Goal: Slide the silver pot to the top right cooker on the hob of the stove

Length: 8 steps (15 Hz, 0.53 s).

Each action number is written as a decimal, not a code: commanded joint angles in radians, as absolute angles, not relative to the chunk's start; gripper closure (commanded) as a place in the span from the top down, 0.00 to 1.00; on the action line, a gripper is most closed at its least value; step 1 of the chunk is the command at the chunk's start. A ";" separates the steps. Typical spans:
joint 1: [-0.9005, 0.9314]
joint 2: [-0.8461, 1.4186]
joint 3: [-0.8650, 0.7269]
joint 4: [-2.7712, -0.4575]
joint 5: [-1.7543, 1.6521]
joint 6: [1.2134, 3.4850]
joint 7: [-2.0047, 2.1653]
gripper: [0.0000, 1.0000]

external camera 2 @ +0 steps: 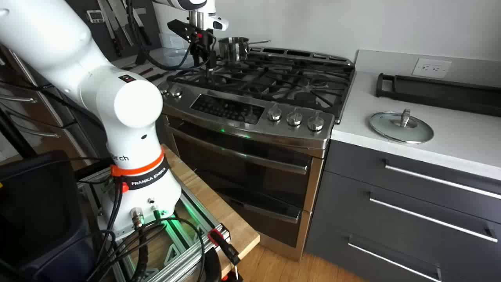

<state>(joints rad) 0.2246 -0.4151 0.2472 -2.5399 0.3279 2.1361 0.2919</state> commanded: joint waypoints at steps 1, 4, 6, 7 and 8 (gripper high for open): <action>0.226 -0.415 0.246 -2.539 0.327 2.134 0.292 1.00; 0.226 -0.414 0.246 -2.540 0.327 2.134 0.292 1.00; 0.228 -0.426 0.234 -2.542 0.350 2.138 0.287 1.00; 0.221 -0.438 0.218 -2.538 0.366 2.125 0.294 1.00; 0.202 -0.452 0.213 -2.530 0.357 2.107 0.333 1.00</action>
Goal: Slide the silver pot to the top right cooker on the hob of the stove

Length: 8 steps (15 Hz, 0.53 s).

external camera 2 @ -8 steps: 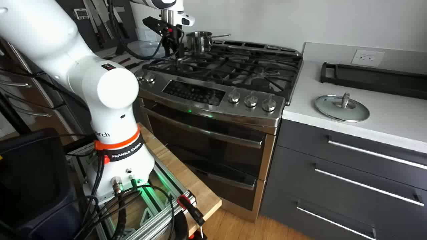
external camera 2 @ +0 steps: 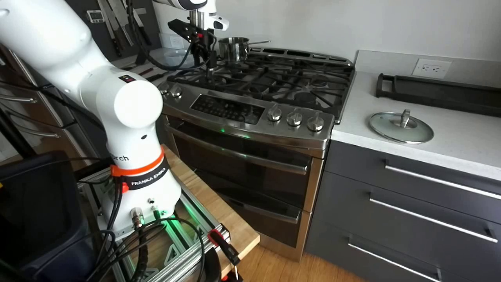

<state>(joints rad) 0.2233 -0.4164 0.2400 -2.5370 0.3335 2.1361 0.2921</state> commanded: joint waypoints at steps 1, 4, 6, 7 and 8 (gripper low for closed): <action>0.183 -0.471 0.201 -2.514 0.347 2.085 0.363 1.00; 0.107 -0.484 0.186 -2.427 0.272 2.017 0.464 1.00; 0.070 -0.460 0.173 -2.341 0.244 1.961 0.479 1.00; 0.073 -0.439 0.155 -2.295 0.269 1.947 0.441 1.00; 0.079 -0.473 0.173 -2.365 0.273 1.994 0.440 1.00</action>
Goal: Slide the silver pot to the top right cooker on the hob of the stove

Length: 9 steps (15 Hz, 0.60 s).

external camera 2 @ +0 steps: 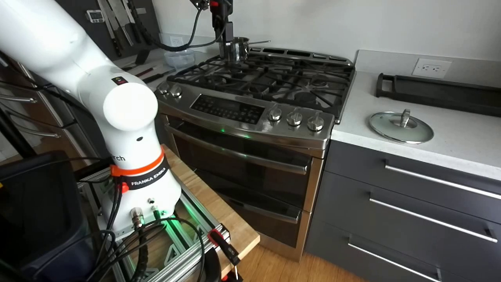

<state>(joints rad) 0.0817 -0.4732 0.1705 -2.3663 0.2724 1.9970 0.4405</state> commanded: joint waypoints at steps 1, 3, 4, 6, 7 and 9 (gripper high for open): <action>0.072 -0.468 0.165 -2.333 0.273 1.979 0.439 1.00; 0.069 -0.457 0.158 -2.303 0.274 1.967 0.439 1.00; 0.070 -0.452 0.159 -2.301 0.274 1.966 0.439 1.00; 0.070 -0.445 0.159 -2.301 0.273 1.967 0.439 1.00; 0.070 -0.443 0.159 -2.301 0.273 1.967 0.439 1.00; 0.070 -0.442 0.159 -2.301 0.273 1.967 0.439 1.00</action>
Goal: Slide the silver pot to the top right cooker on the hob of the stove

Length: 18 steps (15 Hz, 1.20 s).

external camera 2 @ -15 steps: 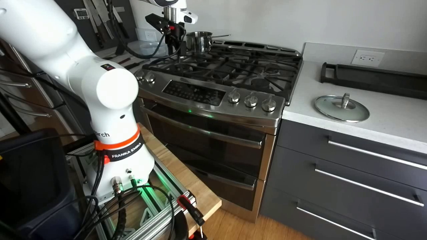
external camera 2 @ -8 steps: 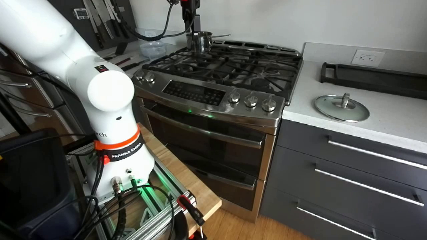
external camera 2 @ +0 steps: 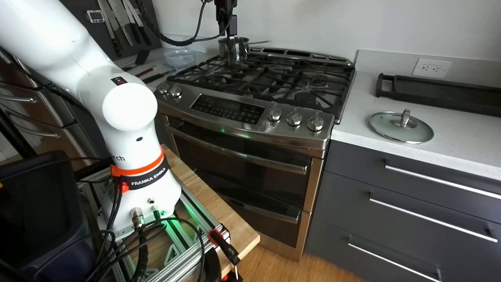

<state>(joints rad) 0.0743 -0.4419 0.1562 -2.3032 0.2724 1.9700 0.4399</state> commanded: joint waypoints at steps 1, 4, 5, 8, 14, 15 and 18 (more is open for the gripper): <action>0.070 -0.442 0.159 -2.301 0.273 1.967 0.439 1.00; 0.072 -0.408 0.159 -2.274 0.293 1.985 0.448 1.00; 0.063 -0.386 0.167 -2.251 0.280 1.983 0.474 1.00; 0.030 -0.298 0.196 -2.135 0.188 1.953 0.581 1.00; 0.042 -0.050 0.226 -1.860 -0.031 1.869 0.806 1.00; 0.055 -0.010 0.224 -1.819 -0.055 1.858 0.832 1.00; 0.100 0.099 0.209 -1.720 -0.099 1.874 0.848 1.00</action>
